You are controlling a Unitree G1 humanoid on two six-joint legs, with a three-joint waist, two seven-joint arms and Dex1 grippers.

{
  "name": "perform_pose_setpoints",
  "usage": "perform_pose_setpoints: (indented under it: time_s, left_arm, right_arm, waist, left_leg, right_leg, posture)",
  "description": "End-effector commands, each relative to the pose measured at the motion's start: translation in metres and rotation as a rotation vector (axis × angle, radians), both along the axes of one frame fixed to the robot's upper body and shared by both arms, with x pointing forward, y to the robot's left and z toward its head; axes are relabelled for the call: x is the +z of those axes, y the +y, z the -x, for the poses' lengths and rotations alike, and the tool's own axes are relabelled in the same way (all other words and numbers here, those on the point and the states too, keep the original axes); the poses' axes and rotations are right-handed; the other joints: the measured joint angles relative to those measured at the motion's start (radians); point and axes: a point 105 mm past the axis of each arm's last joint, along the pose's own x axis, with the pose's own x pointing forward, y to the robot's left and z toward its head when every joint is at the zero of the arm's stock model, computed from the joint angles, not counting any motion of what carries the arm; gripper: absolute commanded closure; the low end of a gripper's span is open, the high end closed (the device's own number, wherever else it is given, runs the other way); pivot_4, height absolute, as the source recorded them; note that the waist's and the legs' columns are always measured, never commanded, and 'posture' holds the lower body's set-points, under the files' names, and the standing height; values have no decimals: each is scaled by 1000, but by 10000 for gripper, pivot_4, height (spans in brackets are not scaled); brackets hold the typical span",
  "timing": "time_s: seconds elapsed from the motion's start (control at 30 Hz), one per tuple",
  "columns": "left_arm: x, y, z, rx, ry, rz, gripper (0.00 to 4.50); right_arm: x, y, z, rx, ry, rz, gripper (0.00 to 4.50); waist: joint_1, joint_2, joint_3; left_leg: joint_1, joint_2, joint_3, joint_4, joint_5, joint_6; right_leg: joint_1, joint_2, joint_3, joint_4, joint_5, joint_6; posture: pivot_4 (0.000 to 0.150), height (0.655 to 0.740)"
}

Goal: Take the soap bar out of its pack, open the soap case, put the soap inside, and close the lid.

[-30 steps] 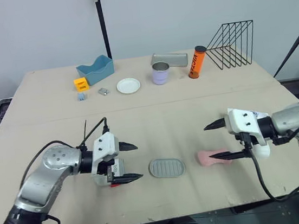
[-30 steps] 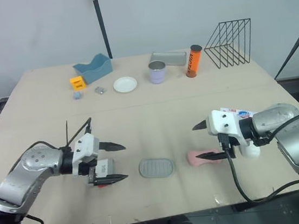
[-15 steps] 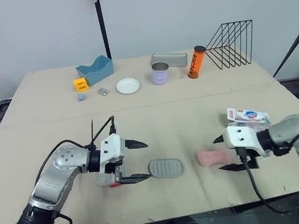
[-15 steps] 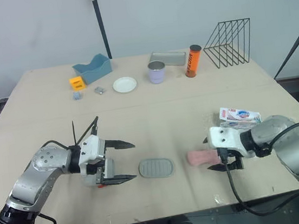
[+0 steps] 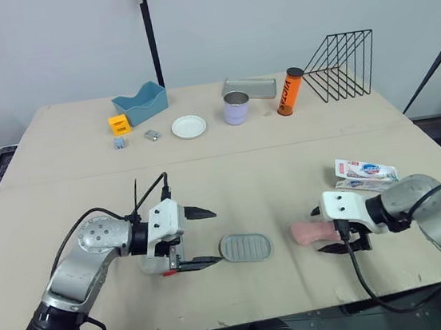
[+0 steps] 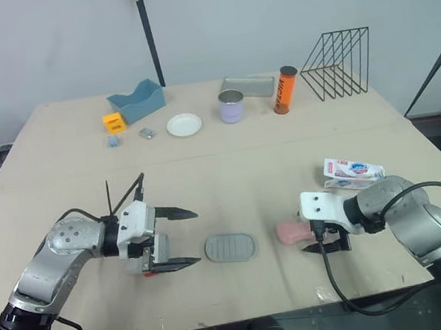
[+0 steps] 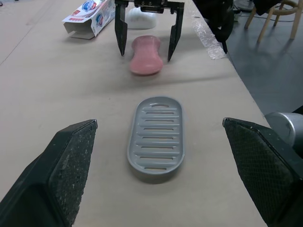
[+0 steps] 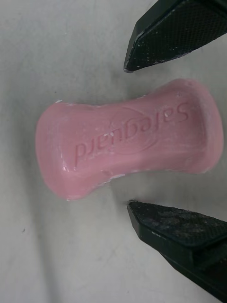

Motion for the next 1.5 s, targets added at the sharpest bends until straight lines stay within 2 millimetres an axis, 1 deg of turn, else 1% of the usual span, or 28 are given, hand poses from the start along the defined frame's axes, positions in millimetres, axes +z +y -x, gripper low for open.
perform_pose_setpoints:
  time_s: [0.03,0.1,0.2,0.23,0.3,0.33,0.4,0.43,0.6,0.67,0.77,0.87,0.93,1.0,1.07,1.2,1.27,1.4,1.5]
  left_arm:
    - [7,-2,1,4,-38,26,25]
    - [7,-3,1,9,-38,28,25]
    - [7,-2,1,16,-38,27,25]
    - [6,-2,2,19,-38,26,0]
    - [5,0,2,21,-38,21,0]
    - [5,0,2,22,-38,19,0]
    - [5,1,2,23,-42,14,0]
    - [4,1,2,23,-43,13,0]
    - [4,2,2,22,-47,8,0]
    - [4,4,1,25,-52,1,0]
    - [4,10,-1,33,-59,-11,0]
    - [7,19,-2,42,-62,-14,0]
    - [8,26,-1,52,-63,-17,0]
    - [7,32,1,58,-63,-32,0]
    - [6,36,1,66,-60,-43,0]
    - [6,41,1,90,-63,-52,0]
    - [7,43,0,106,-65,-54,0]
    - [3,47,3,124,-57,-64,0]
    - [1,49,6,130,-49,-70,0]
  right_arm:
    - [-3,-4,-5,-32,4,8,0]
    - [-4,-6,-8,-47,2,16,0]
    - [-5,-5,-9,-40,7,8,0]
    - [-6,-6,-9,-42,11,11,5424]
    - [-7,-7,-9,-41,14,19,11654]
    - [-7,-7,-9,-41,17,18,17454]
    - [-7,-6,-8,-31,16,18,27369]
    - [-7,-6,-8,-29,15,19,28334]
    - [-7,-7,-7,-22,17,36,28363]
    - [-2,-4,-6,-6,5,25,28365]
    - [11,5,-11,9,-41,-20,28365]
    - [33,24,-20,-7,-77,-101,28365]
    - [50,48,-16,34,-68,-168,28365]
    - [60,68,-16,55,-58,-205,28365]
    - [65,83,-17,61,-53,-220,28365]
    - [65,106,-15,102,-43,-205,28365]
    - [61,115,-12,118,-18,-180,28365]
    - [50,129,-4,151,41,-141,28365]
    - [49,133,-1,157,62,-134,28365]
  waist:
    - [0,0,0]
    - [-2,-2,-1]
    - [-4,-3,-2]
    - [-4,-4,-2]
    - [-4,-4,-2]
    - [-4,-4,-2]
    - [-4,-4,-2]
    - [-4,-5,-3]
    - [-3,-5,-3]
    - [-3,-5,-3]
    - [-3,-5,-3]
    - [-4,-4,-3]
    - [-6,-4,-2]
    - [-9,-2,-1]
    - [-9,-2,-1]
    - [-2,-2,-1]
    - [2,-2,-1]
    - [-1,-2,-1]
    - [-3,-2,-1]
  left_leg:
    - [0,0,0,0,0,0]
    - [1,0,0,0,0,0]
    - [2,1,0,0,0,0]
    - [2,1,0,0,0,0]
    - [2,1,0,0,0,0]
    - [3,1,0,0,0,0]
    - [3,1,1,0,0,0]
    - [3,1,1,0,0,0]
    - [3,0,0,0,0,0]
    - [3,0,0,0,0,0]
    - [3,0,0,0,0,0]
    - [3,0,1,0,0,0]
    - [3,1,1,0,0,0]
    - [3,2,0,-2,0,0]
    - [3,3,0,-2,0,-1]
    - [3,3,1,-2,-1,-1]
    - [2,3,0,-2,-1,-1]
    - [1,1,1,-1,-1,-1]
    - [1,2,1,-1,-1,-1]
  right_leg:
    - [0,0,0,0,0,0]
    - [1,0,0,0,0,0]
    - [1,0,0,0,0,0]
    - [2,0,0,0,0,0]
    - [2,0,0,0,0,0]
    - [2,0,0,0,0,-1]
    - [2,0,0,0,0,-1]
    - [3,0,0,0,0,-1]
    - [3,-1,0,0,0,-1]
    - [3,-1,0,0,-1,-1]
    - [3,-1,0,0,-1,-1]
    - [3,-1,0,0,-1,-1]
    - [2,0,0,0,0,-1]
    - [0,0,1,0,0,-2]
    - [-1,1,2,1,0,-3]
    - [-1,2,1,2,-1,-4]
    - [-3,0,-1,2,-5,-10]
    - [-3,-2,-1,3,-4,-9]
    - [-4,-2,-1,4,-4,-9]
  posture:
    - [1500,7393]
    - [1500,7393]
    - [1500,7393]
    - [1500,7393]
    - [1500,7393]
    - [1500,7393]
    - [1500,7393]
    - [1500,7393]
    - [1500,7393]
    - [1500,7393]
    - [1500,7393]
    - [1500,7393]
    - [1500,7393]
    - [1500,7393]
    - [1500,7393]
    - [1500,7393]
    - [1500,7393]
    - [1500,7393]
    - [1500,7393]
